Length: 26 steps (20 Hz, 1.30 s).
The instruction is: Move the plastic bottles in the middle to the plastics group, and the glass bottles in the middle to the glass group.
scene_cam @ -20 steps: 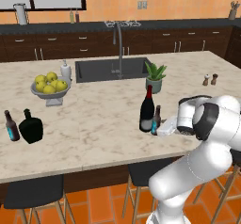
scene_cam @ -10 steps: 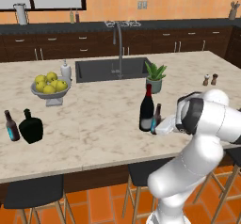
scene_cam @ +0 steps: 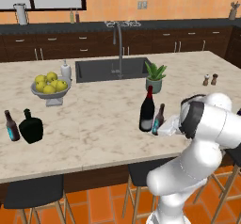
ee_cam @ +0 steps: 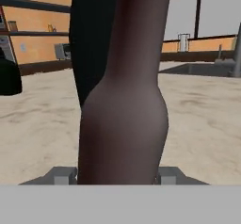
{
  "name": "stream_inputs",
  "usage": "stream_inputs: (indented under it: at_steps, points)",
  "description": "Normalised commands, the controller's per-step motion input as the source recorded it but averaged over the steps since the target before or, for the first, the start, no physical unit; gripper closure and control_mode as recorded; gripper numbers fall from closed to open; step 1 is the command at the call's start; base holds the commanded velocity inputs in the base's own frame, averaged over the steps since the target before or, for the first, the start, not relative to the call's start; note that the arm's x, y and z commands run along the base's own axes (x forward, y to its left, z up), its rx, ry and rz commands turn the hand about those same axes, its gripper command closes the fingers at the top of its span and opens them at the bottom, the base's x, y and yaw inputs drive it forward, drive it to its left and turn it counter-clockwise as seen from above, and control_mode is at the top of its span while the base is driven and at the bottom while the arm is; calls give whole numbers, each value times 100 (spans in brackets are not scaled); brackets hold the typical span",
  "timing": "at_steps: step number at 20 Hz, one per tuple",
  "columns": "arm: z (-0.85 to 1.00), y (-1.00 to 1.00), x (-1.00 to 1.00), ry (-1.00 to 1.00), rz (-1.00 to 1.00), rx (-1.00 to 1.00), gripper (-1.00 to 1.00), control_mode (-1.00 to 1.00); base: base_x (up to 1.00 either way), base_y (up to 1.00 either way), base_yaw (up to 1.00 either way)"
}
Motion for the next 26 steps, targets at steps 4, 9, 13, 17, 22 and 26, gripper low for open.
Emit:
stream_inputs:
  at_steps: [4,9,13,17,22,26]
  points:
    - [42,-4,-74,-14,0,0,100,-100,0,0,0]
    - [81,18,-52,2,2,0,100,-100,0,0,0]
    - [78,86,-32,19,9,-7,100,-100,0,0,0]
    - [67,95,-41,15,6,-13,100,-100,0,0,0]
    - [34,100,-12,10,5,-17,100,-100,0,0,0]
    - [8,100,4,7,4,-17,100,-100,0,0,0]
